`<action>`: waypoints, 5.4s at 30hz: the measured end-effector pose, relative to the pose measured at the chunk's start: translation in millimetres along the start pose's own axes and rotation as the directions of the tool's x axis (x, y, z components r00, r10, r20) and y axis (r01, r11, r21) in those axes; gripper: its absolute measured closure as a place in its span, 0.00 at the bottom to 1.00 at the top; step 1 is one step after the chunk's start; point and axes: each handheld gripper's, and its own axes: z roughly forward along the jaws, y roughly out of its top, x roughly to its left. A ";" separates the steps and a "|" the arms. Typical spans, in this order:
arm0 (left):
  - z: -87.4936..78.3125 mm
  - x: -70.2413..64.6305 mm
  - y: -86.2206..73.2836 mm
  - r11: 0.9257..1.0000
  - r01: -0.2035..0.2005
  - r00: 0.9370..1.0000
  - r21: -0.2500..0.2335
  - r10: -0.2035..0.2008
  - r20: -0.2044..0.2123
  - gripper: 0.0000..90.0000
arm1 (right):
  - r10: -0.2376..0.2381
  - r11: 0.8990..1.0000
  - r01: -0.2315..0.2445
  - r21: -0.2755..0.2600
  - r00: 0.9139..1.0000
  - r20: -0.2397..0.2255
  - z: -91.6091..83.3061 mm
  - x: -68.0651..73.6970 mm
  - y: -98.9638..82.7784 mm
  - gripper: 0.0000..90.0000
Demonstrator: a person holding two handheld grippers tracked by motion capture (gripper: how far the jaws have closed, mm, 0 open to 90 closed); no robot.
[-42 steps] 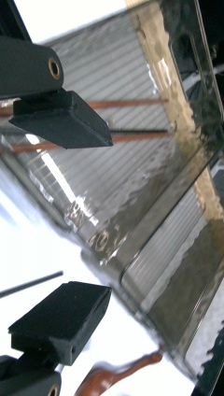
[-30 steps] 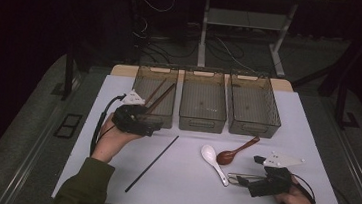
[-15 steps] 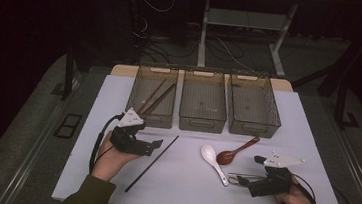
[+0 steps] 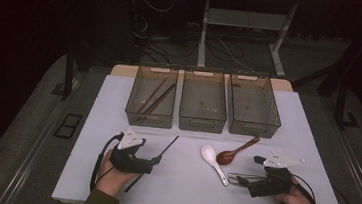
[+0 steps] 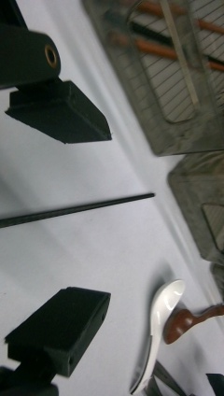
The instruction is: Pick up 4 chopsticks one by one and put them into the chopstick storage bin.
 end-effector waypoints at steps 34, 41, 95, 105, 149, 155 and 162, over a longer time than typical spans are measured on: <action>20.2 1.8 -18.0 0.985 0.043 0.999 0.165 -0.045 0.012 0.91 | -0.005 1.000 0.005 -0.002 1.000 -0.004 0.0 0.9 0.3 0.03; 21.1 -0.7 -16.6 0.984 0.034 0.999 0.176 -0.033 -0.005 0.93 | -0.007 1.000 0.007 -0.002 1.000 -0.004 0.2 1.1 0.3 0.03; -4.7 5.4 10.7 0.996 0.054 0.995 0.076 -0.060 0.081 0.95 | -0.005 1.000 0.005 -0.001 1.000 -0.004 0.6 0.3 0.3 0.03; -11.9 12.3 20.3 0.997 0.070 0.994 0.029 -0.072 0.079 0.95 | -0.006 1.000 0.006 0.001 1.000 -0.004 0.9 0.0 0.3 0.03; 10.7 78.1 140.2 0.999 0.010 1.000 -0.037 -0.011 -0.024 0.95 | 0.000 1.000 0.000 0.000 1.000 -0.002 0.2 -0.9 0.2 0.03; 25.0 93.9 155.8 0.999 0.004 0.998 -0.032 -0.005 -0.060 0.95 | 0.000 1.000 0.000 -0.001 1.000 -0.003 0.1 -0.9 0.2 0.03; 42.2 106.2 167.6 1.000 -0.009 0.996 -0.016 0.007 -0.085 0.95 | 0.001 1.000 -0.001 0.000 1.000 -0.005 0.1 -1.1 0.2 0.03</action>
